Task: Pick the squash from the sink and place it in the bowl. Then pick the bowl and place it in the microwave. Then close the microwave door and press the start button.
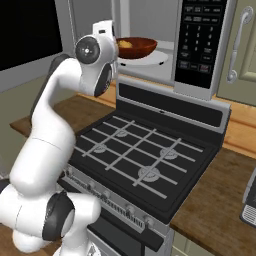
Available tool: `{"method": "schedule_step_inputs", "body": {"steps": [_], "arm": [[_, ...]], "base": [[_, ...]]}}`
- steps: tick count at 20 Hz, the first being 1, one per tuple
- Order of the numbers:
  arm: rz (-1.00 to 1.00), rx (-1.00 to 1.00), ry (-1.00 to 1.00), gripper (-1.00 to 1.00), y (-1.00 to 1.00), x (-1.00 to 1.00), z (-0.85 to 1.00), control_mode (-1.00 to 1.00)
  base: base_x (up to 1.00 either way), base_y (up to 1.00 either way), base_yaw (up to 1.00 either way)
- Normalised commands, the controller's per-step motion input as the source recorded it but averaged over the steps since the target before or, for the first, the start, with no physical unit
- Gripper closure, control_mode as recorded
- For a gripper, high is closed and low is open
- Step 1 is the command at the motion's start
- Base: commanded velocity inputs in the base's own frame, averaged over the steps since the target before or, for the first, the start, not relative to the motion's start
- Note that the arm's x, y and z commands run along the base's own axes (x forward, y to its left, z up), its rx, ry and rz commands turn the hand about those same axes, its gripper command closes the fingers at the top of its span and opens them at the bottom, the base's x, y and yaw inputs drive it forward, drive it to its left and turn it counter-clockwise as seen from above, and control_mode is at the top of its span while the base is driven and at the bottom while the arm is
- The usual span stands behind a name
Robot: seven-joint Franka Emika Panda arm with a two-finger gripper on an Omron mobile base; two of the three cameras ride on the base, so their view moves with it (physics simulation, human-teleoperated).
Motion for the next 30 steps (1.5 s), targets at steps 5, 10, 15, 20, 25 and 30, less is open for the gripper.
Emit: {"method": "schedule_step_inputs", "body": {"steps": [5, 10, 15, 20, 25, 30], "arm": [[0.0, 0.0, -0.14, -1.0, 0.28, -1.0, 0.15, -1.0], [0.0, 0.0, -0.18, -1.0, 0.51, -1.0, 0.09, -1.0], [-0.04, 0.0, -0.01, -1.0, 0.57, -0.98, 0.09, -1.0], [-0.06, 0.0, -0.03, -1.0, 0.54, -1.0, 0.01, -1.0], [-0.12, 0.0, -0.09, -1.0, 0.44, -1.0, 0.24, -1.0], [-0.09, 0.0, -0.02, -1.0, 0.45, -0.94, 0.19, -1.0]], "base": [[0.0, 0.0, 0.0], [0.0, 0.0, 0.0], [0.0, 0.0, 0.0], [0.0, 0.0, 0.0], [0.0, 0.0, 0.0], [0.0, 0.0, 0.0]]}}
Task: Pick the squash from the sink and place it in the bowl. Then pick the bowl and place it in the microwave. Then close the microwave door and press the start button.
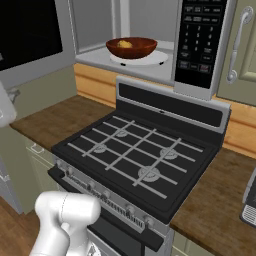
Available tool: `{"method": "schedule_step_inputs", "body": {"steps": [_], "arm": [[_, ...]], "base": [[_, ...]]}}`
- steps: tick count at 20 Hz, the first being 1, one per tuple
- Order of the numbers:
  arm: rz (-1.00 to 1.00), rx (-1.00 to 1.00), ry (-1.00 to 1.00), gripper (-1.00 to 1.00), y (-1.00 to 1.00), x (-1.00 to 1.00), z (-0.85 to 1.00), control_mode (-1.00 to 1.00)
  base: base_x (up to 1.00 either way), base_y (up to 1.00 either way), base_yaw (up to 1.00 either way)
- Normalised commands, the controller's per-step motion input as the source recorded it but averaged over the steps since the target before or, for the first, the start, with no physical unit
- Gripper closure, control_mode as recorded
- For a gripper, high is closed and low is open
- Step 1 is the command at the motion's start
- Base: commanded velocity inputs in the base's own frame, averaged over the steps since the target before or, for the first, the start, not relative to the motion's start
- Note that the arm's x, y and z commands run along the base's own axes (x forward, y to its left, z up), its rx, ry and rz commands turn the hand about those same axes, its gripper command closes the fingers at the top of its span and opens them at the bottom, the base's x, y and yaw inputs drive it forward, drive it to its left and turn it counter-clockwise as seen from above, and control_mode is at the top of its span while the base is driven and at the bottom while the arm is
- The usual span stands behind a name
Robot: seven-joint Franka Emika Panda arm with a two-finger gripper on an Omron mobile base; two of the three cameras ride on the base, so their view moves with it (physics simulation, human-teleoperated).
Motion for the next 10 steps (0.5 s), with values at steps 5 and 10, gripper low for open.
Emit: {"method": "schedule_step_inputs", "body": {"steps": [5, 10], "arm": [[-0.06, 0.05, -0.01, -1.0, 0.61, -0.69, 0.01, -1.0], [-0.03, 0.05, -0.02, -1.0, 0.58, -0.43, -0.08, -1.0]], "base": [[0.0, 0.0, 0.0], [0.0, 0.0, 0.0]]}}
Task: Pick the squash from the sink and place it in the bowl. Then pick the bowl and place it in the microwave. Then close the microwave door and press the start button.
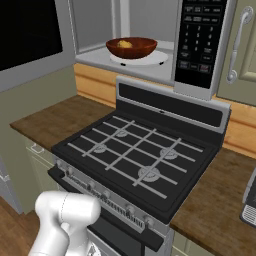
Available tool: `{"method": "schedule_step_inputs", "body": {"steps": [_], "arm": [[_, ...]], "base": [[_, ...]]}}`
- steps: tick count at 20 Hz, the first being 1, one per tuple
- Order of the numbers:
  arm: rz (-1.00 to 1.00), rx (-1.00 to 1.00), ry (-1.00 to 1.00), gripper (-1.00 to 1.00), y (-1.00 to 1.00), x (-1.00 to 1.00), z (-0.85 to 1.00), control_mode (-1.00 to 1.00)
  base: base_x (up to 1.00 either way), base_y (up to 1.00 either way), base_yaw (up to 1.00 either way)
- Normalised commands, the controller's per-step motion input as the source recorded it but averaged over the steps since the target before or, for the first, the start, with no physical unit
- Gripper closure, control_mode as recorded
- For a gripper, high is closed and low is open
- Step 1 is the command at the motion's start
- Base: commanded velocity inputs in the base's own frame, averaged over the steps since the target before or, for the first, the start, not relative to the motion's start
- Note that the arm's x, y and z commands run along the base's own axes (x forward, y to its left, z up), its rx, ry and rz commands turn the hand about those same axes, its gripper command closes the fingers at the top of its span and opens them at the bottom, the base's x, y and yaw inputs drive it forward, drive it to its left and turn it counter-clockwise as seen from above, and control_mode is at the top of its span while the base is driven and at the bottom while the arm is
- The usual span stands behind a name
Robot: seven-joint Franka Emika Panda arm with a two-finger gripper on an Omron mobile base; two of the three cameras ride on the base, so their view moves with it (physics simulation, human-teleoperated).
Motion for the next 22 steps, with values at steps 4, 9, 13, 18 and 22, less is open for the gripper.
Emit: {"method": "schedule_step_inputs", "body": {"steps": [4, 9, 13, 18, 22], "arm": [[0.0, 0.0, 0.0, -1.0, 0.61, -0.18, -0.22, -1.0], [0.0, 0.0, 0.0, -1.0, 0.55, -0.12, -0.38, -1.0], [-0.01, 0.0, 0.0, -1.0, 0.77, 0.32, -0.53, -1.0], [-0.02, 0.0, 0.0, -1.0, 0.87, 0.35, -0.61, -1.0], [-0.03, -0.06, 0.0, -1.0, 0.91, 0.43, -0.57, -1.0]], "base": [[0.0, 0.0, 0.0], [0.0, 0.0, 0.0], [0.0, 0.0, 0.0], [0.0, 0.0, 0.0], [0.0, 0.0, 0.0]]}}
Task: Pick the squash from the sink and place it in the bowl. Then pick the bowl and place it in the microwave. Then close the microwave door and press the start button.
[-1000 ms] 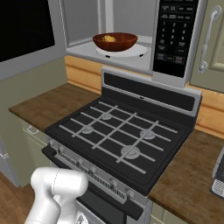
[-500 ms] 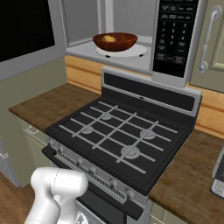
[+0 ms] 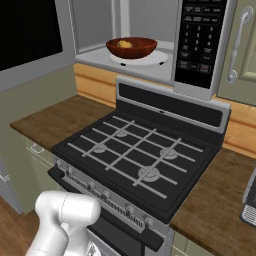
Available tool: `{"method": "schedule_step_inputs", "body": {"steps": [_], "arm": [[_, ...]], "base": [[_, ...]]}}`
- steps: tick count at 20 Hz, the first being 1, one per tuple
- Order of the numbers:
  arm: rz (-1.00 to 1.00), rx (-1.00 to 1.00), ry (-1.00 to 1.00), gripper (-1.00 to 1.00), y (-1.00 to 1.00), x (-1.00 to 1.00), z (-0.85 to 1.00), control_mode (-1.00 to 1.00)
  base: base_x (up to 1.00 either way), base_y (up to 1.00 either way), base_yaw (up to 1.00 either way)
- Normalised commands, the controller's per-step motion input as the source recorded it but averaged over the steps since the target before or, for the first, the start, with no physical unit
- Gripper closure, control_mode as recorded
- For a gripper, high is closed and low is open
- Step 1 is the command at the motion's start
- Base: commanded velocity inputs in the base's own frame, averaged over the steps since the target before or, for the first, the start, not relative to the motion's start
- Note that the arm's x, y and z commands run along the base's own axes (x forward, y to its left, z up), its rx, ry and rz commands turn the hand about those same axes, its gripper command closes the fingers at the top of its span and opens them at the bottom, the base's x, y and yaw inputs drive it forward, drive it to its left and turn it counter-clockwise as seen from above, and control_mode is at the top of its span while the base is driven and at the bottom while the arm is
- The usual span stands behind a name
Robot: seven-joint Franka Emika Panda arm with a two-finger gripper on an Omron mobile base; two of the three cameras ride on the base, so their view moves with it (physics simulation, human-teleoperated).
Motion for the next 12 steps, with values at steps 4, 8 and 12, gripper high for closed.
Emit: {"method": "schedule_step_inputs", "body": {"steps": [4, 8, 12], "arm": [[-0.06, -0.08, 0.0, -1.0, 0.61, 0.39, -0.31, -1.0], [-0.09, -0.04, 0.02, -1.0, 0.6, 0.7, -0.37, -1.0], [-0.11, 0.0, 0.0, -1.0, 0.59, 0.67, -0.44, -1.0]], "base": [[0.0, 0.0, 0.0], [0.0, 0.0, 0.0], [0.0, 0.0, 0.0]]}}
